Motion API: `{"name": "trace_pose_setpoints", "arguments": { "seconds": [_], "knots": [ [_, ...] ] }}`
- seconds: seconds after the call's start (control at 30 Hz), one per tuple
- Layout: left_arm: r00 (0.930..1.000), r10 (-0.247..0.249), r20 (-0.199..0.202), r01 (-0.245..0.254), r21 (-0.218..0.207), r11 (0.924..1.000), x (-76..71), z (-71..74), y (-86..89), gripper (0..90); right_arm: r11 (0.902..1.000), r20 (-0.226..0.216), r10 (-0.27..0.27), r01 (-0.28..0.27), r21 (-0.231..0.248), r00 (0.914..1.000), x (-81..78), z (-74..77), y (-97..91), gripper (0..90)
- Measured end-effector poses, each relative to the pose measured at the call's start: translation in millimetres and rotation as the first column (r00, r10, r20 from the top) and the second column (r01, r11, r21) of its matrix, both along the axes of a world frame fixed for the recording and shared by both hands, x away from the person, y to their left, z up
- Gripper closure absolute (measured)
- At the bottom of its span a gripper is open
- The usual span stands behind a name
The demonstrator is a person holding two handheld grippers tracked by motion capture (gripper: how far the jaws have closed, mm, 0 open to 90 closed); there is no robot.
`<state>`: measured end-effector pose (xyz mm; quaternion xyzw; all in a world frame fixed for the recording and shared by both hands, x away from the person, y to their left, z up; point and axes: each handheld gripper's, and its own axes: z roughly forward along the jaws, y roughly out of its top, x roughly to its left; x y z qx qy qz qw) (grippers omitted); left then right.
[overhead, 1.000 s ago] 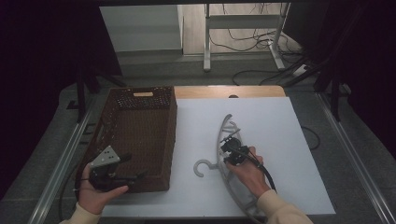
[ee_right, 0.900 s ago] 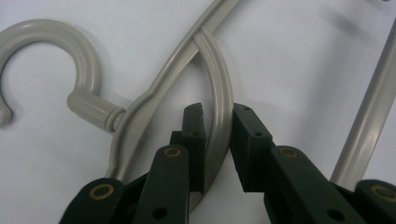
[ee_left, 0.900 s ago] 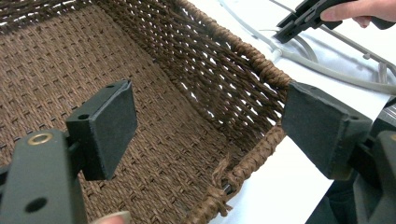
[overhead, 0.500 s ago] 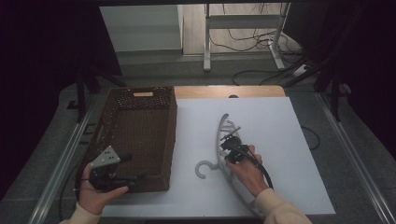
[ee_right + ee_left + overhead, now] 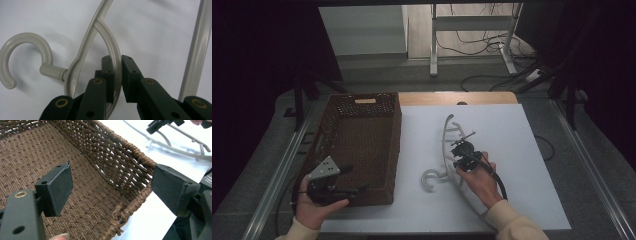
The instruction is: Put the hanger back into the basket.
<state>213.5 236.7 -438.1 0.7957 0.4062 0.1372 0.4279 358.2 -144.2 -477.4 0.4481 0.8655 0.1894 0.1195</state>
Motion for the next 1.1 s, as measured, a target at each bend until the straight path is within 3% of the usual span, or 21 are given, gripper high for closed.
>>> {"name": "trace_pose_setpoints", "arguments": {
  "seconds": [0.07, 0.1, 0.2, 0.27, 0.37, 0.43, 0.53, 0.57, 0.63, 0.67, 0.87, 0.97, 1.0, 1.03, 1.1],
  "knots": [
    [1.0, 0.001, 0.0, -0.001, -0.001, 1.0, 0.0, 0.1, 0.0, 18.1, 0.9983, 0.018, -0.007, 0.006, 0.058, 0.9998, 1.1, 9.9, -6.3, 81.0],
    [1.0, 0.001, 0.0, -0.001, -0.001, 1.0, 0.0, 0.1, 0.0, 18.1, 0.9983, 0.018, -0.007, 0.006, 0.058, 0.9998, 1.1, 9.9, -6.3, 81.0],
    [1.0, 0.0, 0.0, 0.0, 0.0, 1.0, 0.2, 0.1, -0.4, 18.1, 0.991, 0.043, -0.021, 0.015, 0.133, 0.9989, 2.0, 28.1, -15.0, 81.1],
    [1.0, 0.0, -0.001, 0.0, 0.0, 1.0, 0.3, 0.0, -0.5, 18.1, 0.9876, 0.048, -0.029, 0.021, 0.156, 0.9984, 2.0, 32.9, -16.9, 81.1],
    [1.0, 0.0, 0.0, 0.0, 0.0, 1.0, 0.0, 0.7, -1.1, 18.1, 0.968, 0.052, -0.043, 0.029, 0.249, 0.9977, 2.6, 51.0, -26.0, 81.0],
    [1.0, 0.0, 0.0, 0.0, 0.0, 1.0, 0.0, 0.9, -1.5, 18.1, 0.9624, 0.052, -0.048, 0.032, 0.27, 0.9975, 2.6, 54.9, -28.4, 81.1],
    [1.0, -0.005, 0.001, 0.005, -0.001, 1.0, 0.0, 1.7, -3.6, 18.1, 0.938, 0.052, -0.074, 0.052, 0.343, 0.9959, 3.4, 65.9, -38.9, 81.0],
    [1.0, -0.005, 0.001, 0.005, -0.001, 1.0, 0.0, 1.7, -3.6, 18.1, 0.938, 0.052, -0.074, 0.052, 0.343, 0.9959, 3.4, 65.9, -38.9, 81.0],
    [0.9999, -0.01, 0.003, 0.01, -0.002, 0.9999, 0.2, 2.7, -6.1, 18.1, 0.9234, 0.043, -0.084, 0.061, 0.379, 0.9955, 4.0, 68.6, -43.9, 81.0],
    [0.9999, -0.014, 0.002, 0.014, -0.005, 0.9999, 0.8, 4.1, -9.2, 18.1, 0.9209, 0.041, -0.085, 0.063, 0.385, 0.9955, 4.3, 68.5, -44.5, 81.0],
    [0.9992, -0.04, 0.008, 0.041, -0.031, 0.9987, 1.5, 10.5, -20.8, 18.2, 0.9152, 0.032, -0.084, 0.064, 0.398, 0.9959, 5.1, 66.2, -44.0, 81.0],
    [0.9976, -0.067, 0.014, 0.068, -0.038, 0.997, 3.3, 16.9, -35.2, 18.2, 0.9113, 0.032, -0.088, 0.067, 0.406, 0.9956, 5.4, 66.8, -44.2, 81.0],
    [0.9962, -0.085, 0.018, 0.086, -0.051, 0.995, 4.4, 20.3, -42.8, 18.3, 0.907, 0.03, -0.088, 0.067, 0.416, 0.9957, 5.9, 67.1, -44.6, 81.0],
    [0.9936, -0.111, 0.022, 0.112, -0.063, 0.9917, 5.6, 24.5, -54.7, 18.4, 0.8956, 0.023, -0.09, 0.071, 0.439, 0.9957, 7.0, 68.0, -45.6, 81.0],
    [0.9894, -0.143, 0.023, 0.145, -0.058, 0.9878, 6.9, 27.0, -68.7, 18.3, 0.8921, 0.025, -0.094, 0.073, 0.446, 0.9953, 7.5, 68.5, -45.9, 81.0]
  ]
}}
